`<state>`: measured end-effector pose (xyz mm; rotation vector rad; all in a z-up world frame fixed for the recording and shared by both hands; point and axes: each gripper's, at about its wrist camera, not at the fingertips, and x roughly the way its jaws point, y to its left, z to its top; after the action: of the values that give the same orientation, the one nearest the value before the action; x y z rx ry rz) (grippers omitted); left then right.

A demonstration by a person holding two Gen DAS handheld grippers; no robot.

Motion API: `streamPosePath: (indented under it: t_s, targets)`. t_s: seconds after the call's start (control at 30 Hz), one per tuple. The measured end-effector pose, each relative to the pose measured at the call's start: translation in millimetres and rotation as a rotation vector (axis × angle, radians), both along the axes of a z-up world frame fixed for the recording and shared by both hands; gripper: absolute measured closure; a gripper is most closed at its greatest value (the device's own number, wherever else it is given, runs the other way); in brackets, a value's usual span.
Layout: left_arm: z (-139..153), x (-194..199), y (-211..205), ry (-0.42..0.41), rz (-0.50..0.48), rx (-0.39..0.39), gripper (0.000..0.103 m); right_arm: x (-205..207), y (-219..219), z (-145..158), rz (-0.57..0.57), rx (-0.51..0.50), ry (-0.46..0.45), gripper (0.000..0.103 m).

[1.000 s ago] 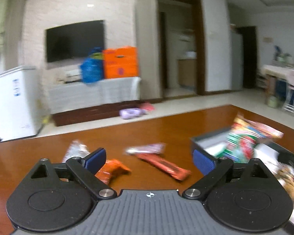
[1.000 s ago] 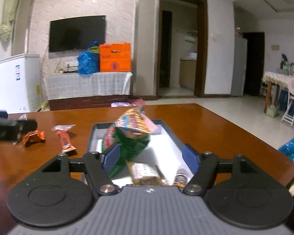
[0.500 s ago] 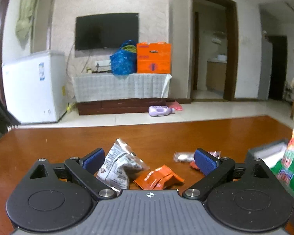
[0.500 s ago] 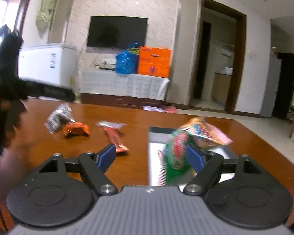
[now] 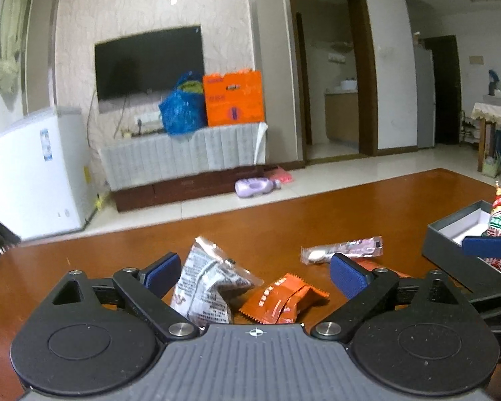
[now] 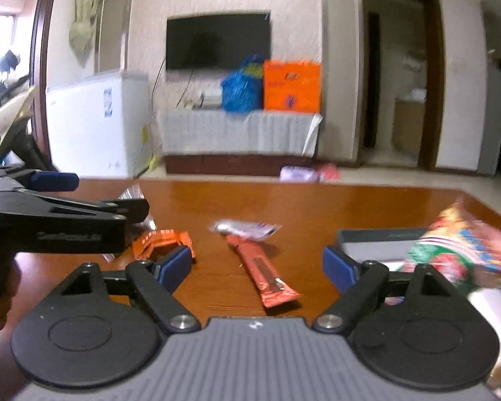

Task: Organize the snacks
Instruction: 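Move both open tools back to the snacks on the table, then grasp the orange chocolate bar with the right tool while the left tool closes on the orange packet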

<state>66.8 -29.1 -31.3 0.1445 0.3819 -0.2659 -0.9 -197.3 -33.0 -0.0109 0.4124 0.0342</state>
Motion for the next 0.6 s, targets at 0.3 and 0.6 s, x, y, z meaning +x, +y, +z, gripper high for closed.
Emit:
streamPosePath:
  t_s: [0.3, 0.6]
  targets:
    - [-20, 25, -6, 0.078, -0.036, -0.027, 0.014, 47, -2, -20, 0.007, 0.042, 0.173, 0.017]
    - [-32, 40, -23, 0.152, -0.072, -0.017, 0.023, 54, -10, -26, 0.032, 0.019, 0.182, 0.017]
